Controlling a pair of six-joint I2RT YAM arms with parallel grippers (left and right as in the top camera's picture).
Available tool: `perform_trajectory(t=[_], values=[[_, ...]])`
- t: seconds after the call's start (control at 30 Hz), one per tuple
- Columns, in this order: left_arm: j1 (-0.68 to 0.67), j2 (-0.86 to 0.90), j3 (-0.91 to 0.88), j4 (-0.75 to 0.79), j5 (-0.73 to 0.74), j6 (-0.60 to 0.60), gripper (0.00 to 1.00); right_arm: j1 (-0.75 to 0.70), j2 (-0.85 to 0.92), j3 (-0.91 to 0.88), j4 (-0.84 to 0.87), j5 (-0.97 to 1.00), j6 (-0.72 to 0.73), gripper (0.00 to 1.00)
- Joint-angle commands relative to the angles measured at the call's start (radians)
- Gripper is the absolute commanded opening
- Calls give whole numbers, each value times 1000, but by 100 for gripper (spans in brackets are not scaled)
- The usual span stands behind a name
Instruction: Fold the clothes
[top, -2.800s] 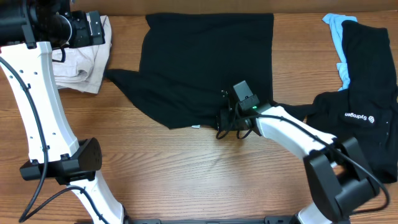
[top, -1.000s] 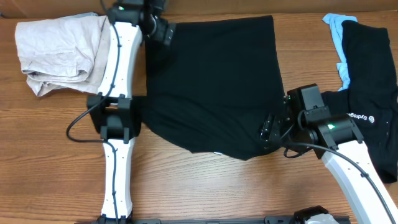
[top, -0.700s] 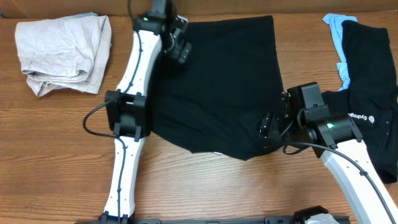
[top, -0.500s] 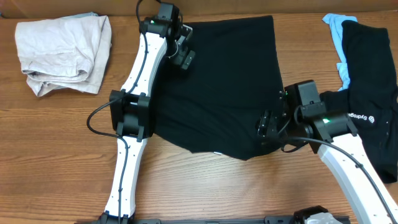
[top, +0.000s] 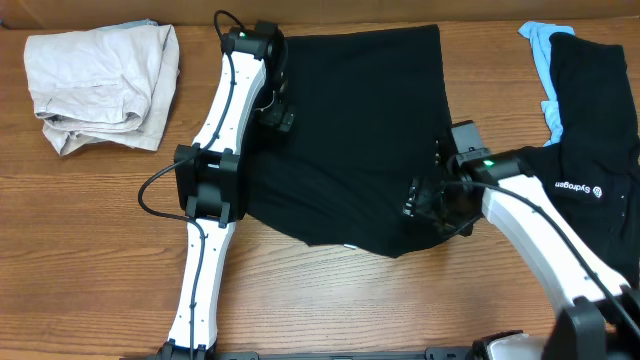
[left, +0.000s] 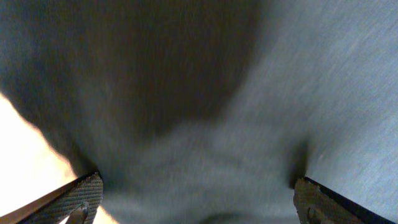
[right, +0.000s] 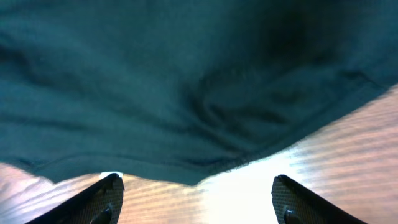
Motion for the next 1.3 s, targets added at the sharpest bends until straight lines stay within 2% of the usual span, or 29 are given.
perform_trajectory(t=[0.0,0.17,0.3,0.5,0.77,1.07,1.17,1.27], values=[[14,20,0,-51,-21,-43,100,2,77,2,38,-4,6,80],[33,20,0,-121,-21,-60,100,2,195,2,84,-3,7,80],[55,19,0,-121,-9,-95,100,2,278,2,93,71,60,80],[74,16,1,-121,2,-91,100,-42,374,2,184,100,60,80],[77,-21,34,-120,-10,-68,100,-201,491,2,363,135,59,75],[76,-37,239,-117,6,-68,100,-453,506,21,596,156,49,74],[76,-37,289,-90,6,-68,100,-515,506,66,614,101,-21,75],[76,-37,303,-26,10,-68,100,-542,504,157,560,12,-113,82]])
